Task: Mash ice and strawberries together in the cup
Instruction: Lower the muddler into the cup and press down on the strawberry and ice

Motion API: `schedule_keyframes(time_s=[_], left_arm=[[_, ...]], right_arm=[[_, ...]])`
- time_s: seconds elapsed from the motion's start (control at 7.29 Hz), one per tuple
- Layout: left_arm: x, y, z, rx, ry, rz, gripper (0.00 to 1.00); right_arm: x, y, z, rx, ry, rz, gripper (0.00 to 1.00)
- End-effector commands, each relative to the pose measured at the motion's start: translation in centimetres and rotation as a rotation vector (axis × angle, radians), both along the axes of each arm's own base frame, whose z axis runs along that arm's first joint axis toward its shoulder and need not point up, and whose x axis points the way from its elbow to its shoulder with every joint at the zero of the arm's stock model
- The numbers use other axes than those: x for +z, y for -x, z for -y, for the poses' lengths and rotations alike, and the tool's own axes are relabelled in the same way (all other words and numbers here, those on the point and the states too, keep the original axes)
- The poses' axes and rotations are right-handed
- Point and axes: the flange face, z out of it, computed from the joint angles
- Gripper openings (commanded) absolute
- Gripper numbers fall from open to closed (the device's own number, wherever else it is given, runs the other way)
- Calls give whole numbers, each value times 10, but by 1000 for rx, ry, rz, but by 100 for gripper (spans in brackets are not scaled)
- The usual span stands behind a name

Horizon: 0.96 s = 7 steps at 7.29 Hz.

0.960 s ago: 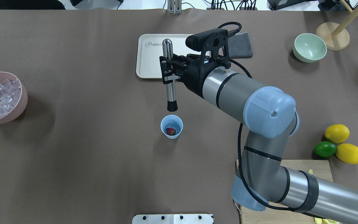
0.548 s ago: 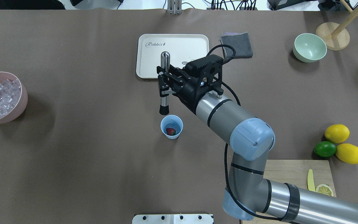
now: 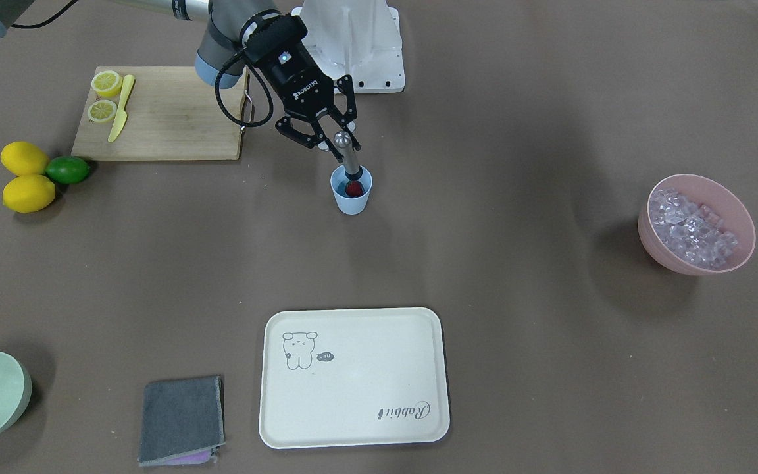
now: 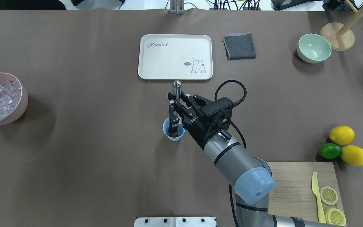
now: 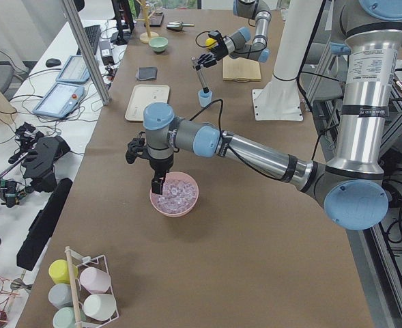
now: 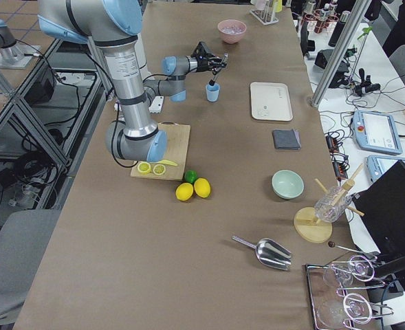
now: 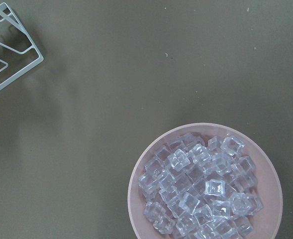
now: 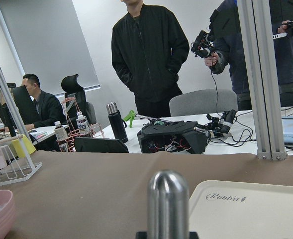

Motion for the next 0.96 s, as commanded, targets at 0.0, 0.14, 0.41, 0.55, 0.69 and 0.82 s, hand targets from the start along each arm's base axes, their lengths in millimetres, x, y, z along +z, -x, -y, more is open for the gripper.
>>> schedule_keyframes(time_s=[0.0,0.14,0.41,0.55,0.69,0.82], left_arm=[[-1,1,-1,-3,-3,0,97],[0,2,-2,-2,-2,2,97],[-2,2,-3,-2,-7,1,97],[-2,2,-3,-2,-7,1,97],[-2,2,-3,-2,-7,1,97],[-1,2,-3,-2,-5,2,97]], right_arm=[[21,13,-2,15,-10,-16,0],[34,23,1,47,2,-30,0],[13,19,2,46,-15,4,0],[5,10,1,57,-42,-6,0],[-16,-8,-4,45,-61,20,0],[-20,-10,-5,39,-70,-7,0]])
